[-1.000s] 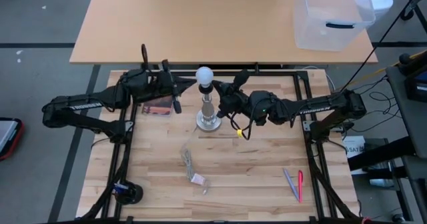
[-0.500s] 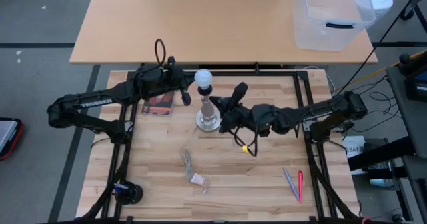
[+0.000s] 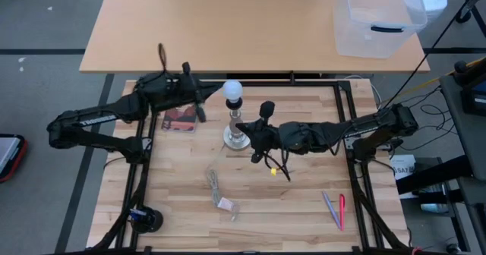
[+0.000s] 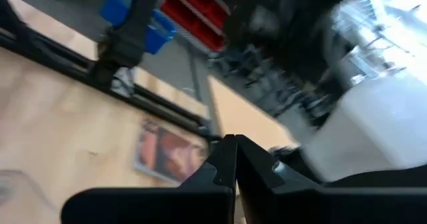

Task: Screw lightbulb
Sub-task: Remove the lightbulb from the silver lamp and put it on the table

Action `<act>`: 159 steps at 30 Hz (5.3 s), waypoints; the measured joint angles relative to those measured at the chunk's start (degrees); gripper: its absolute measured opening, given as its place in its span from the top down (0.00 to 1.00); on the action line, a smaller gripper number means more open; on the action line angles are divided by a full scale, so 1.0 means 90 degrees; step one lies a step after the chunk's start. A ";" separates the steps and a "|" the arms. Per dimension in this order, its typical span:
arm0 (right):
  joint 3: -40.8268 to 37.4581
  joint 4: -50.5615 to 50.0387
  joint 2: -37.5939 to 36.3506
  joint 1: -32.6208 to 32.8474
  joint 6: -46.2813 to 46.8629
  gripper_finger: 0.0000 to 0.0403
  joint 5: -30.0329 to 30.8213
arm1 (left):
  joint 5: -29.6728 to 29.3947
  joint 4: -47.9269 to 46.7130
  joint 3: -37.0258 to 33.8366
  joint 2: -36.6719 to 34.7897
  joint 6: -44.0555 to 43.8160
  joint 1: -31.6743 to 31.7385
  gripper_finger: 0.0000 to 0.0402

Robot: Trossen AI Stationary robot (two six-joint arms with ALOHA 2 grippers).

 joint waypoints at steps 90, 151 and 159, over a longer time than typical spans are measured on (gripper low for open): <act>-0.0004 0.0366 -0.1197 -0.0786 0.1156 0.34 0.0164 | 0.1586 0.5256 -0.2563 0.2168 -0.1005 0.0362 0.44; -0.0001 0.2366 0.0136 -0.1442 0.2893 0.14 -0.0671 | 0.1543 0.4827 -0.2489 0.2192 -0.1226 0.0330 0.81; -0.0001 0.2505 0.0319 -0.1569 0.3033 0.11 -0.0840 | 0.1527 0.4828 -0.2494 0.2197 -0.1245 0.0330 0.81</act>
